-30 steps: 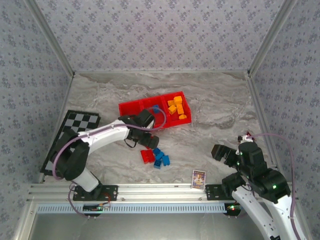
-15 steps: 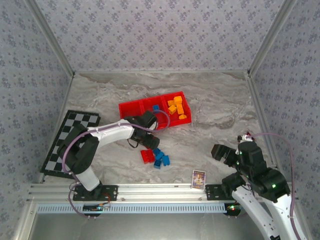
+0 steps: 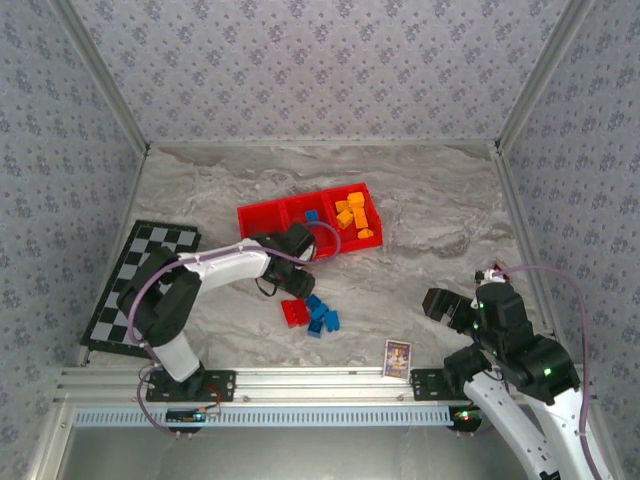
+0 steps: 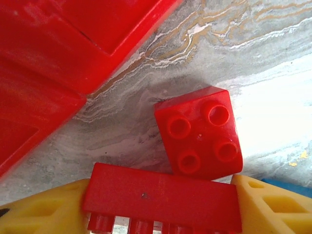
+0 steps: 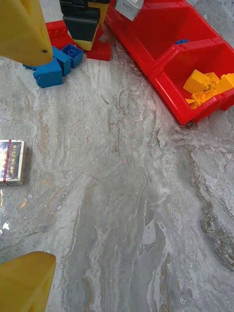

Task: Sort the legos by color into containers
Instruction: Pick up the lego from the center of the table.

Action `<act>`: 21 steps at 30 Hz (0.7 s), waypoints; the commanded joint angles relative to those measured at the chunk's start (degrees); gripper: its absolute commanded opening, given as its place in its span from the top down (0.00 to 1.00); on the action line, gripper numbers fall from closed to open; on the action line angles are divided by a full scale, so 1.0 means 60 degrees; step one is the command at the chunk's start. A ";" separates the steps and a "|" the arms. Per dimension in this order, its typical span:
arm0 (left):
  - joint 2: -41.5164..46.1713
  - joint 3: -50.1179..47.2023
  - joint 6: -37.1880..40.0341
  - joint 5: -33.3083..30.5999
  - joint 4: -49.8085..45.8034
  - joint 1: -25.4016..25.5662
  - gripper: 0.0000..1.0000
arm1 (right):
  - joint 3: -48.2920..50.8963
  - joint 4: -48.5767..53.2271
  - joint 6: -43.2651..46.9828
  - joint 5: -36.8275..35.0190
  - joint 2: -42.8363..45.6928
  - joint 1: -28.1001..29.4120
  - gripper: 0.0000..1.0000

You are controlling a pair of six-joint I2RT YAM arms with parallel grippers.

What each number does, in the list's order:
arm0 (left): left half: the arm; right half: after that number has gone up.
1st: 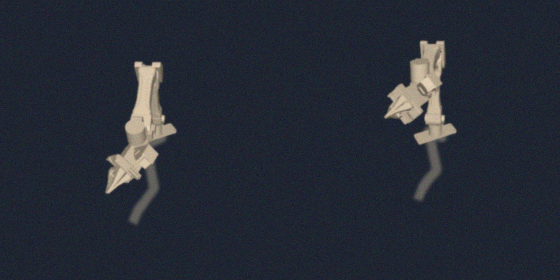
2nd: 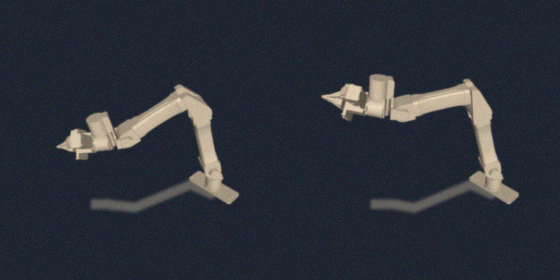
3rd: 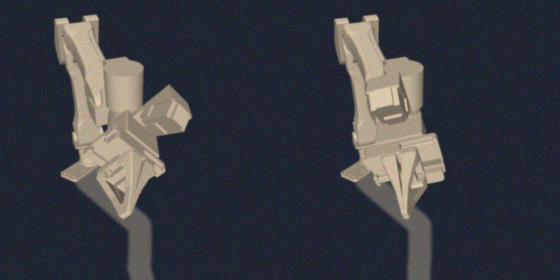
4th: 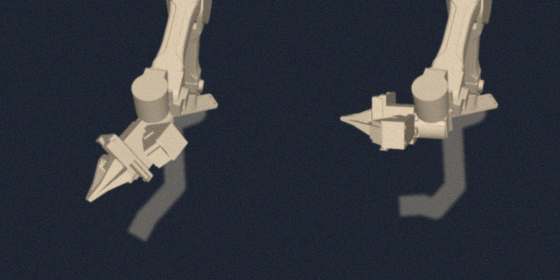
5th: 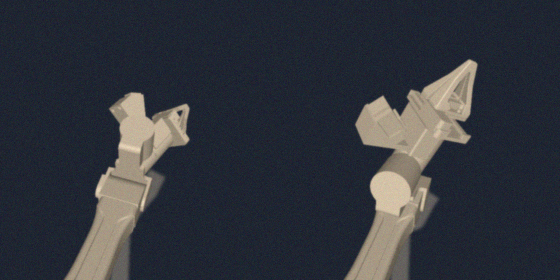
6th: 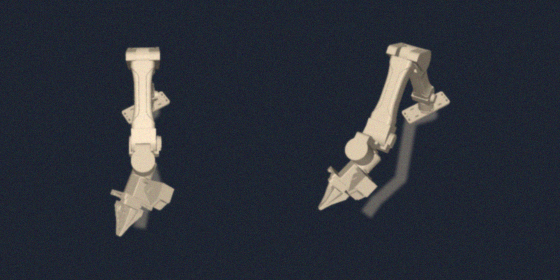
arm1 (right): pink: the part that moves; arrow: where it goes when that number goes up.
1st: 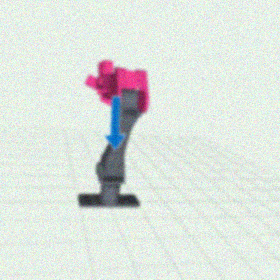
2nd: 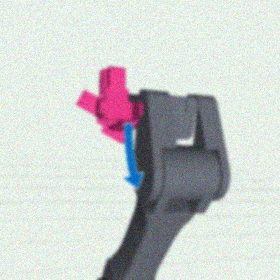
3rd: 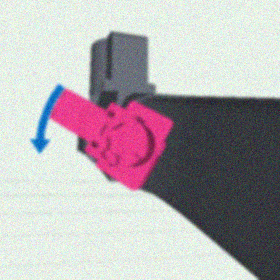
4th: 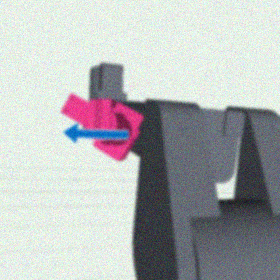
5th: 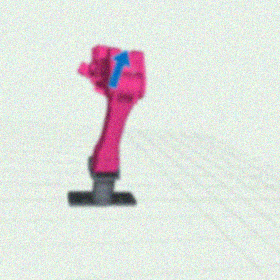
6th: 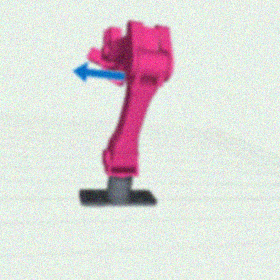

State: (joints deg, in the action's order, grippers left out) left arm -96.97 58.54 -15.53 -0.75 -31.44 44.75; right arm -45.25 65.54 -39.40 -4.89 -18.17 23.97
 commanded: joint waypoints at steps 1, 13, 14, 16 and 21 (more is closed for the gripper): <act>0.0293 -0.0194 -0.0040 -0.0209 -0.0262 0.0026 0.40 | -0.0016 -0.0054 0.0096 0.0033 -0.0040 -0.0047 0.00; 0.2688 -0.0339 -0.0774 -0.1313 -0.0799 0.0261 0.54 | 0.0000 -0.0097 0.0063 0.0032 -0.0047 -0.0059 0.00; 0.3008 -0.0314 -0.0869 -0.1512 -0.0909 0.0250 0.52 | 0.0005 -0.0092 0.0062 0.0024 -0.0047 -0.0061 0.00; 0.3477 -0.0242 -0.1030 -0.1944 -0.1061 0.0178 0.52 | 0.0003 -0.0105 0.0062 0.0030 -0.0054 -0.0072 0.00; 0.3664 0.0283 -0.1468 -0.2328 -0.1660 -0.0658 0.52 | 0.0016 -0.0157 0.0093 0.0083 -0.0106 -0.0105 0.00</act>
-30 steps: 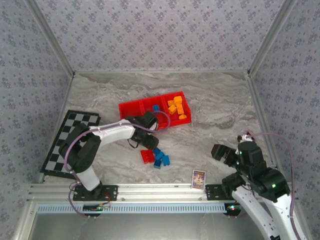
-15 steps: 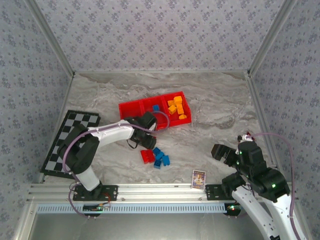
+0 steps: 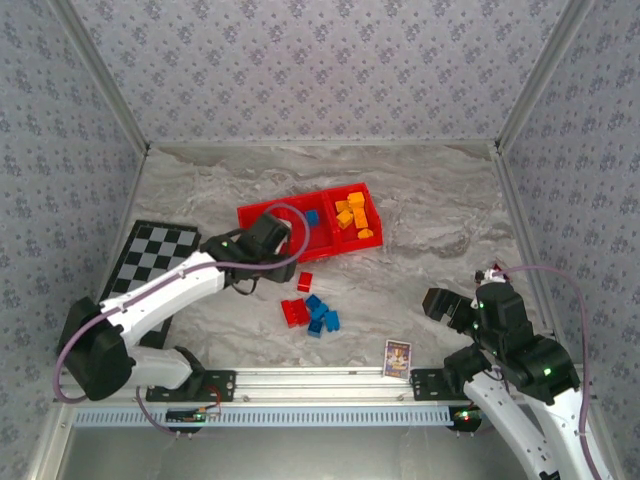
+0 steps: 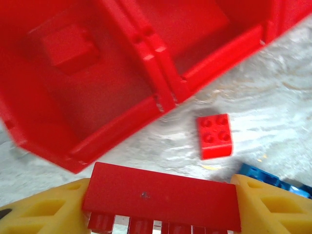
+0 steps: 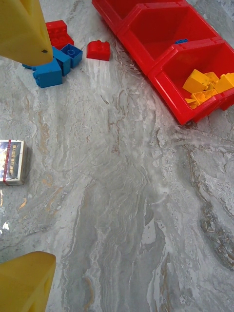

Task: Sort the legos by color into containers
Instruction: Pick up the lego from the center of the table, then place the lego in the container.

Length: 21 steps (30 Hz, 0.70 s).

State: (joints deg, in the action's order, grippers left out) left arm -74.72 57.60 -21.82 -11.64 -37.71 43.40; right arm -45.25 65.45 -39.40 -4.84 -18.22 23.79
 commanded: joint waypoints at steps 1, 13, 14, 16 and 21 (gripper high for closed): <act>-0.0116 0.0500 -0.0495 -0.0508 -0.0643 -0.0647 0.52 | 0.0002 -0.0128 0.0115 0.0094 -0.0098 -0.0083 0.00; -0.2932 0.2584 -0.0812 -0.0127 -0.0262 -0.2343 0.52 | -0.0060 -0.0053 0.0206 0.0082 -0.0128 -0.0112 0.00; -0.3225 0.2818 -0.0830 -0.0122 -0.0258 -0.2418 0.51 | -0.0060 -0.0037 0.0199 0.0080 -0.0128 -0.0113 0.00; -0.3696 0.3194 -0.0845 -0.0076 -0.0011 -0.2522 0.51 | -0.0060 0.0013 0.0209 0.0062 -0.0117 -0.0113 0.00; -0.4416 0.3705 -0.0848 -0.0053 0.0380 -0.2770 0.50 | -0.0060 0.0004 0.0209 0.0045 -0.0099 -0.0113 0.00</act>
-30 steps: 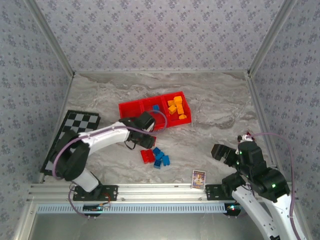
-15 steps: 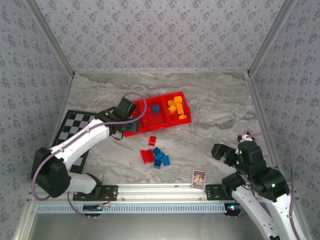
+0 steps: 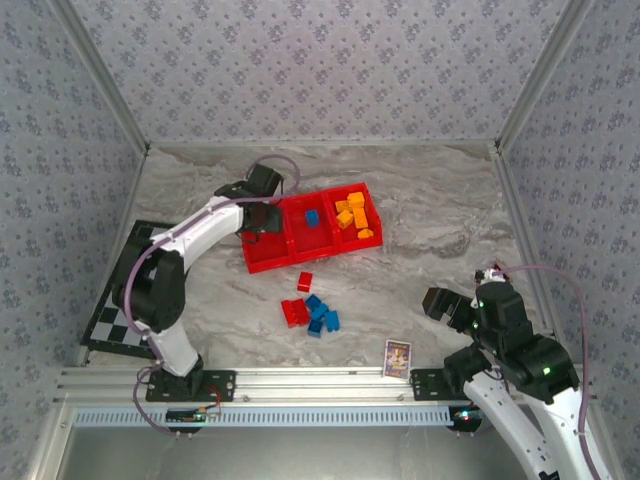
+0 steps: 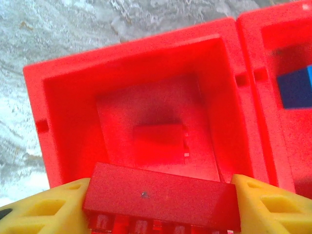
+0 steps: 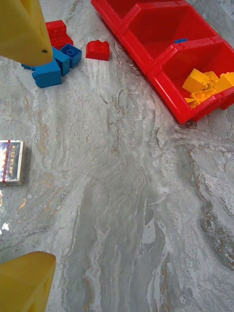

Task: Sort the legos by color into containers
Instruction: Place the lego in the container, then rotate the lego at the bottom-center of the table.

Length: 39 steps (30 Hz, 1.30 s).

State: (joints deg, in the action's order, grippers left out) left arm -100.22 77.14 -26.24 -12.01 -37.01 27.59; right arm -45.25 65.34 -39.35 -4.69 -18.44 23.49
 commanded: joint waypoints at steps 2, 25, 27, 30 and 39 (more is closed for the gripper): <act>-0.0279 0.0556 -0.0053 0.0011 0.0387 -0.0225 0.49 | -0.0069 0.0024 0.0204 0.0034 -0.0062 -0.0064 0.00; 0.2746 -0.1428 0.0447 0.0411 0.1167 0.0140 0.00 | -0.0030 -0.0048 0.0201 0.0080 -0.0223 -0.0245 0.00; 0.3120 -0.1712 0.0396 0.0321 0.0995 0.0384 0.00 | -0.0015 -0.0076 0.0199 0.0123 -0.0237 -0.0277 0.00; 0.3701 -0.2267 0.0080 0.0154 0.0816 0.0806 0.01 | 0.0001 -0.0093 0.0209 0.0188 -0.0276 -0.0310 0.00; 0.5190 -0.4368 -0.2778 -0.0504 0.0631 0.2352 0.01 | 0.0036 -0.0146 0.0206 0.0268 -0.0310 -0.0351 0.00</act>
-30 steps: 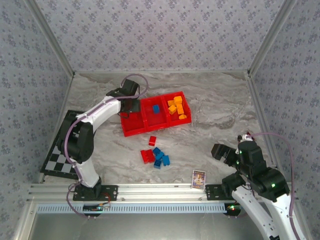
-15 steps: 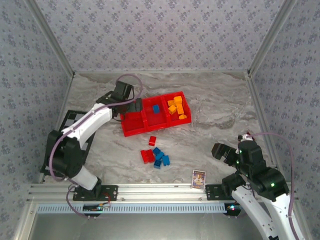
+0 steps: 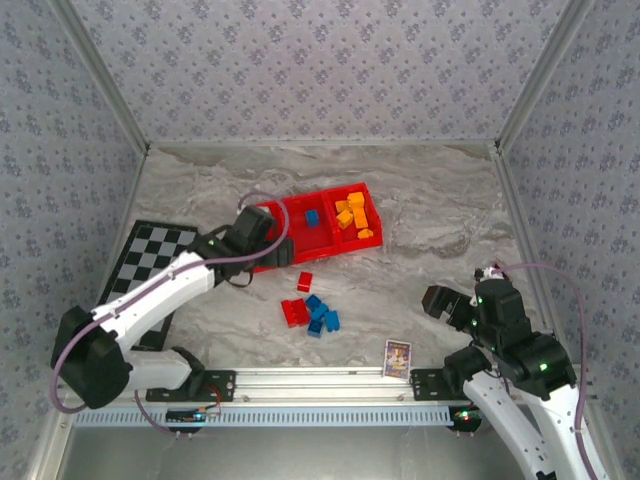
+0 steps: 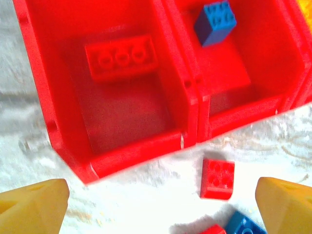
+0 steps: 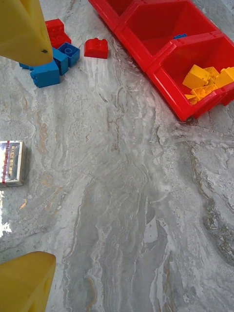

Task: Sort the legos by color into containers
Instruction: Rotate the lego at the bottom-center of the table.

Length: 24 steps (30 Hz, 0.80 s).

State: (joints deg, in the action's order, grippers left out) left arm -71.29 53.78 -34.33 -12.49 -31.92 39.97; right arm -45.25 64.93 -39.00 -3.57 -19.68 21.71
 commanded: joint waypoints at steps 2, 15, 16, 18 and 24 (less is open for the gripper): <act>0.0603 -0.1043 -0.2138 -0.0628 0.0111 0.0649 0.01 | 0.0054 -0.0104 0.0142 0.0148 -0.0102 -0.0056 0.00; 0.0895 -0.3086 -0.5513 -0.1616 0.1304 0.2440 0.10 | 0.0553 -0.0045 -0.0145 0.0640 0.0269 -0.0059 0.00; 0.0821 -0.3103 -0.5507 -0.1643 0.1339 0.2477 0.11 | 0.0569 0.0020 -0.0150 0.0642 0.0313 -0.0052 0.00; 0.0608 -0.3050 -0.5476 -0.1641 0.1272 0.2505 0.12 | 0.0570 0.0049 -0.0149 0.0690 0.0404 -0.0058 0.00; -0.0371 -0.2628 -0.5302 -0.1346 0.1428 0.2840 0.16 | 0.0504 0.0096 -0.0092 0.0610 0.0499 -0.0060 0.00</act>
State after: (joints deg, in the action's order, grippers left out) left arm -71.26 35.42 -65.54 -20.43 -24.08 55.70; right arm -42.13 64.55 -39.44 -0.16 -17.34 21.61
